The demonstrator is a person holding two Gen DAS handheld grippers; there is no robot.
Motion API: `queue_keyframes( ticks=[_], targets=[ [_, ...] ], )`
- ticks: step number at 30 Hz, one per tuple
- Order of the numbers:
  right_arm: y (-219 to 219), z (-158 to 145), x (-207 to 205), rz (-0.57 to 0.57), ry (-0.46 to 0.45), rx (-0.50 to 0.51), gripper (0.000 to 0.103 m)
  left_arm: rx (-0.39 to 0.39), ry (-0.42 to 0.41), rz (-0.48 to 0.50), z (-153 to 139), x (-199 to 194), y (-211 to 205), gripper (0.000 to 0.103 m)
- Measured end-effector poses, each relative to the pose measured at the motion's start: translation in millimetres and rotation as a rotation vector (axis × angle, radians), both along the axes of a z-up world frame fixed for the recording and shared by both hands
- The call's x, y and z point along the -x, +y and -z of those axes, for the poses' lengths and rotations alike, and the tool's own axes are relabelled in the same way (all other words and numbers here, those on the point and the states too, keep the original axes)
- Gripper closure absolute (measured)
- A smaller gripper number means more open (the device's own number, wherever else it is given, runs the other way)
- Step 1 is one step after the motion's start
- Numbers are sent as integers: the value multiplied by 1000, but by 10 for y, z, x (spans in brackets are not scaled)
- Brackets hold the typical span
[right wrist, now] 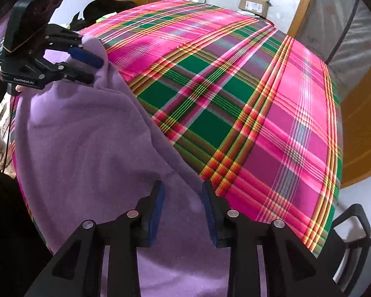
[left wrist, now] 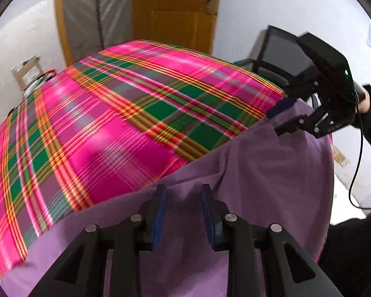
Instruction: Fold clothes
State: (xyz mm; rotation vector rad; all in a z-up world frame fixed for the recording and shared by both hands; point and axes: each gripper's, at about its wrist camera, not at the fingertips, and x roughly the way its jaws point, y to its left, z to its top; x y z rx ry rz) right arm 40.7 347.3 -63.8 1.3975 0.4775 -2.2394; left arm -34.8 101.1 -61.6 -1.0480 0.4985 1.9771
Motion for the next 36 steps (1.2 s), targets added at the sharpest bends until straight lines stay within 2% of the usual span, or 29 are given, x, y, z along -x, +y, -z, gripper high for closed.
queue_keyframes(
  ticks=[6, 9, 11, 15, 17, 20, 28, 36],
  targets=[
    [17, -35, -18, 21, 16, 10, 72, 34, 10, -9, 100, 35, 60, 74],
    [-15, -132, -28, 67, 68, -9, 73, 1, 23, -91, 56, -4, 5, 74],
    [33, -264, -12, 164, 124, -6, 73, -34, 30, -141, 13, -40, -32, 74],
    [28, -432, 117, 341, 166, 30, 73, -103, 14, -188, -19, -55, -6, 74],
    [-134, -525, 95, 333, 197, 20, 73, -126, 7, -211, -47, -31, -30, 74],
    [-333, -634, -16, 255, 244, 23, 73, -132, 9, -216, -86, 1, -82, 74],
    [-153, -248, -33, 223, 109, 28, 72, -4, -1, -101, 43, 48, -26, 74],
    [-119, -1, -43, 211, 61, 36, 71, -17, -15, -107, 133, 79, 27, 74]
  ],
)
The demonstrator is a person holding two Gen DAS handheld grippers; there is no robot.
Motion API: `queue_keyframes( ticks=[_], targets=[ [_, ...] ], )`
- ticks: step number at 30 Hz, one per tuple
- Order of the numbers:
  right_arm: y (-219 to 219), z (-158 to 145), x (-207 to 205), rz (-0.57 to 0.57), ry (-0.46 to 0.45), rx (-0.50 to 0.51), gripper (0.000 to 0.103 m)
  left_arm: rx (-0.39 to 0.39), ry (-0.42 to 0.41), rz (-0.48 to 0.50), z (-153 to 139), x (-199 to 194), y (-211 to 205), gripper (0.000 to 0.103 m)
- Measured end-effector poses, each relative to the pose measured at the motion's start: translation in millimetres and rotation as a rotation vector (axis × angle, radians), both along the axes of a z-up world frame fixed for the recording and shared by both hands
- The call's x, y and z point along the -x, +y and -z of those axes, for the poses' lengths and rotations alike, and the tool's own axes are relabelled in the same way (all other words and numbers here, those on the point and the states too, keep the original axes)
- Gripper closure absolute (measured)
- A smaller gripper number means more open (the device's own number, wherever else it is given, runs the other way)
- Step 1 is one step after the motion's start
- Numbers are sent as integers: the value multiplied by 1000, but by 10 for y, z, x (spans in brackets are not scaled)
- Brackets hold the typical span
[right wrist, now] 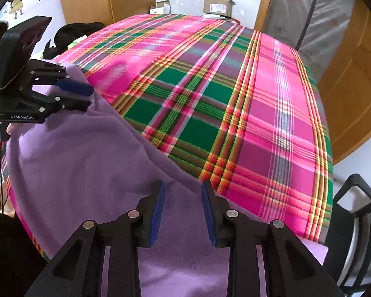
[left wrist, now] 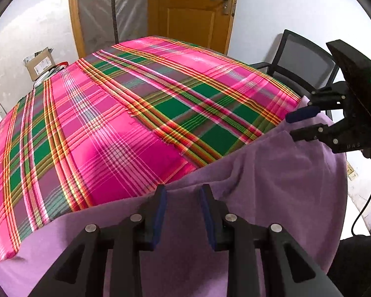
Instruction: Fold clothes
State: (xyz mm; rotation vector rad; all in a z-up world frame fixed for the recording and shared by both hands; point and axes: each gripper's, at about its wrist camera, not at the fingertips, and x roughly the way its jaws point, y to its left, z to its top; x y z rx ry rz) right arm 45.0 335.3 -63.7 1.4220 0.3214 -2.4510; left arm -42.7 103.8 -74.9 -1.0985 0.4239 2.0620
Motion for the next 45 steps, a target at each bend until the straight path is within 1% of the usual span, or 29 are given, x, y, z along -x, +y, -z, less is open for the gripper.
queue_keyframes(
  ticks=[3, 9, 16, 20, 21, 23, 24, 25, 26, 28, 31, 34, 36, 38, 40, 42, 44, 45],
  targets=[
    [33, 43, 8, 1, -6, 12, 71, -3, 7, 22, 7, -5, -18, 74],
    [56, 44, 28, -14, -1, 33, 71, 22, 35, 79, -14, -32, 22, 74],
    [23, 18, 23, -64, 12, 10, 71, 36, 39, 153, -4, -25, 197, 74],
    [-77, 10, -24, -127, 23, 25, 71, 24, 28, 157, 5, -27, 209, 74],
    [-104, 27, -30, -143, 16, 27, 71, 20, 26, 159, 4, -35, 203, 75],
    [-145, 80, -24, -159, 5, 19, 72, 20, 35, 170, 7, -64, 200, 80],
    [-142, 80, -11, -153, 7, 28, 74, 19, 40, 174, 9, -77, 200, 82],
    [-136, 76, 3, -147, 9, 37, 81, 16, 44, 171, 12, -86, 200, 90],
    [-130, 73, 17, -140, 11, 46, 93, 10, 45, 166, 11, -98, 199, 102],
    [-149, 61, 9, -142, 22, 42, 100, 5, 55, 153, 15, -132, 197, 101],
    [-190, 34, 0, -136, 49, 17, 101, 8, 72, 143, 7, -154, 202, 102],
    [-95, -43, 50, -107, 83, 18, 101, -7, 86, 108, -47, -102, 190, 102],
    [-38, -83, 103, -67, 107, 11, 102, -17, 91, 79, -81, -48, 189, 102],
    [35, -90, 171, -25, 109, 12, 102, -24, 93, 46, -90, 16, 183, 102],
    [63, -82, 209, -8, 103, 6, 102, -33, 80, 18, -66, 75, 168, 102],
    [49, -81, 190, -13, 103, 16, 101, -42, 52, -6, -21, 110, 160, 102],
    [18, -88, 162, -12, 105, 27, 101, -46, 33, -11, 38, 132, 155, 102],
    [0, -84, 155, -8, 101, 32, 100, -50, 37, -14, 46, 132, 153, 101]
  ],
)
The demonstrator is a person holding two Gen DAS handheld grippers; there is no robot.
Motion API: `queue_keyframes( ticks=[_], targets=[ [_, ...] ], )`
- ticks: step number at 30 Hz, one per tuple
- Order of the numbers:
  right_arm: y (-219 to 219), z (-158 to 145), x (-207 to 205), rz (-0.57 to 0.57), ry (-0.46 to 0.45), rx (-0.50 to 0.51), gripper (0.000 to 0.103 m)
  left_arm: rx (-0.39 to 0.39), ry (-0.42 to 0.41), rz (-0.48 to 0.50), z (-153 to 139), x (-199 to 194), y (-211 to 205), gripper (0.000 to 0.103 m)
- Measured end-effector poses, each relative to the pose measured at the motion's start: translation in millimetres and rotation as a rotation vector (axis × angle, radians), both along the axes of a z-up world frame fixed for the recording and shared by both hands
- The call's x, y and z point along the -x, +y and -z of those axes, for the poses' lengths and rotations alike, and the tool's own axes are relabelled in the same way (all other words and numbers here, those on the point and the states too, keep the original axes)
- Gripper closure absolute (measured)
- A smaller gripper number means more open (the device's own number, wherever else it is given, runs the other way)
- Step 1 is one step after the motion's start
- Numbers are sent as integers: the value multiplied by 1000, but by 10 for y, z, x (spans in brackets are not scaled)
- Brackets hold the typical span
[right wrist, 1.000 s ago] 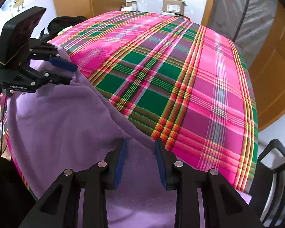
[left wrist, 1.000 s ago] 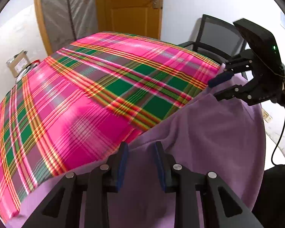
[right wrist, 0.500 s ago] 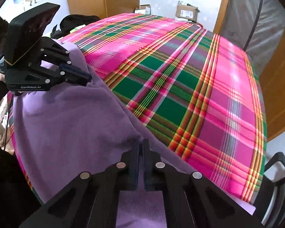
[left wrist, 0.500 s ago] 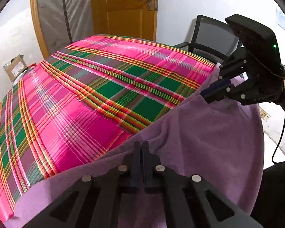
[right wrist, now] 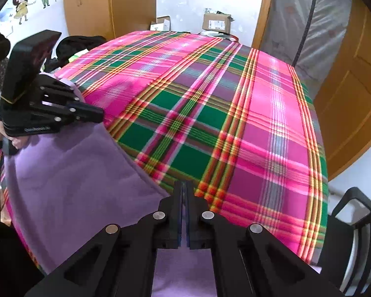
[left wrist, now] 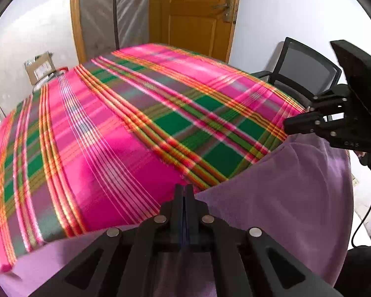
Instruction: Fold clothes
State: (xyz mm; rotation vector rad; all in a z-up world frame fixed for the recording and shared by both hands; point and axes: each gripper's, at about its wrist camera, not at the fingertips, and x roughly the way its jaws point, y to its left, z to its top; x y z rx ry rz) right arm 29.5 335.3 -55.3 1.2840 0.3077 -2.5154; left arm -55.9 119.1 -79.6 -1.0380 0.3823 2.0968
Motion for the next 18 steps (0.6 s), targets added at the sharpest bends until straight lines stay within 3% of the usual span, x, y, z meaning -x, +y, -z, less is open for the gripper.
queue_keyframes(
  ticks=[4, 18],
  targets=[
    [-69, 2, -66, 18, -3, 15, 96, 1, -8, -24, -32, -6, -10, 101],
    [-361, -2, -308, 46, 15, 97, 93, 11, 32, -163, -164, -311, -399, 100]
  ],
)
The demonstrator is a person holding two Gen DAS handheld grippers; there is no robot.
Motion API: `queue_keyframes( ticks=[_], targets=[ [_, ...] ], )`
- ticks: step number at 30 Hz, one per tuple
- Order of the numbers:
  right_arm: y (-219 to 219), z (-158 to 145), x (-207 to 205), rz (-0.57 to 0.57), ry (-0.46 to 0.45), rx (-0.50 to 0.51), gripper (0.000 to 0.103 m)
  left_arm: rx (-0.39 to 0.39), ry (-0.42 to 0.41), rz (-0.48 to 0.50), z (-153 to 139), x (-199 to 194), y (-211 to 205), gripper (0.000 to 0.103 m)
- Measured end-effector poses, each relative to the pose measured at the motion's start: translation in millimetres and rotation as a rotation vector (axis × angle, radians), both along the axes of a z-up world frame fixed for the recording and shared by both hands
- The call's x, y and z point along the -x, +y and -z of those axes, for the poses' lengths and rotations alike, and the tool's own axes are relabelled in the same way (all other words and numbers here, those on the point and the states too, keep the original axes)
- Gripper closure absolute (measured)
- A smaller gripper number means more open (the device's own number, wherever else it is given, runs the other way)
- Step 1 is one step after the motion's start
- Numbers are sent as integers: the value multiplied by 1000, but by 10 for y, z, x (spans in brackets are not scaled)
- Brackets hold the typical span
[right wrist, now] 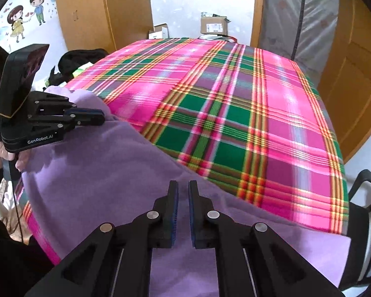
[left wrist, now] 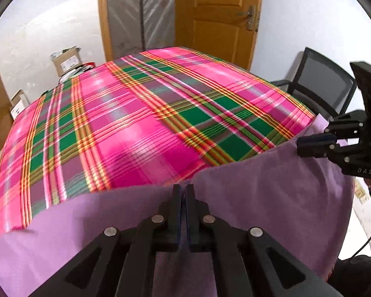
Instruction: Fold clothes
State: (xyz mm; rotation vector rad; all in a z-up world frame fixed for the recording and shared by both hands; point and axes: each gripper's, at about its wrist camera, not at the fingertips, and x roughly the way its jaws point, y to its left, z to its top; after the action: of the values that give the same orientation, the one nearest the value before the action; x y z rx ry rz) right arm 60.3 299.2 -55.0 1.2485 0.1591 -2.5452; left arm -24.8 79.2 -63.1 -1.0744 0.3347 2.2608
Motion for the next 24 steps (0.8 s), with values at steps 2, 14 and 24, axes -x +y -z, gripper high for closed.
queue_keyframes(
  ticks=[2, 14, 24],
  targets=[
    [-66, 18, -14, -16, -4, 6, 88, -4, -3, -33, 18, -17, -113, 100],
    [-396, 168, 48, -55, -37, -18, 85, -10, 14, -197, -5, -104, -525, 100],
    [-349, 165, 85, -1, -33, -19, 85, -20, 10, -280, 61, -158, -773, 100]
  ],
)
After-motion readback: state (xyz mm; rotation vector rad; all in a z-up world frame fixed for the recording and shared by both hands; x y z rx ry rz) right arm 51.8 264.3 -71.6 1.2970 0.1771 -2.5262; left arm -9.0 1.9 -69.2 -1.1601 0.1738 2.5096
